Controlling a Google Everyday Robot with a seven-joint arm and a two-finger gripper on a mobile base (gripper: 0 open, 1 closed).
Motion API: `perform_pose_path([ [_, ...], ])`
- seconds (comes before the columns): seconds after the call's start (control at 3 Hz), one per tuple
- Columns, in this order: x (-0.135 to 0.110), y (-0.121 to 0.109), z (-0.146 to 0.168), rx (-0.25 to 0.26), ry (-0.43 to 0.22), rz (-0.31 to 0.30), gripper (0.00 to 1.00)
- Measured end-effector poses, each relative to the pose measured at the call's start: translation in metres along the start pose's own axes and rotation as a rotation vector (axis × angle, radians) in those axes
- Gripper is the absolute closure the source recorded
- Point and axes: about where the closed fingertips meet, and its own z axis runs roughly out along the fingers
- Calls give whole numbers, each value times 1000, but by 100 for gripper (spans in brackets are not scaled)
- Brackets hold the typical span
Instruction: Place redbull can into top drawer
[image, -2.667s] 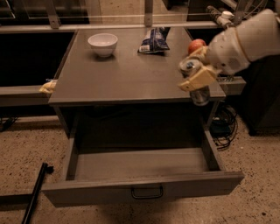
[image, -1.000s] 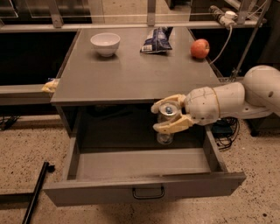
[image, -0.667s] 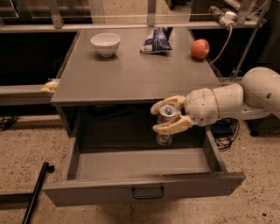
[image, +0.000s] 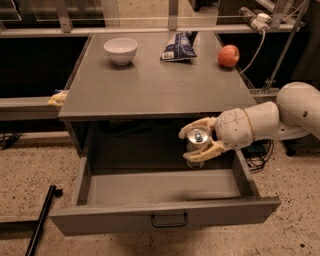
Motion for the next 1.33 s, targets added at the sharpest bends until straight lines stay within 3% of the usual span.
perform_pose_path([
  [0.33, 32, 1, -3, 2, 4, -18, 100],
  [1.33, 100, 4, 6, 63, -108, 76, 100],
])
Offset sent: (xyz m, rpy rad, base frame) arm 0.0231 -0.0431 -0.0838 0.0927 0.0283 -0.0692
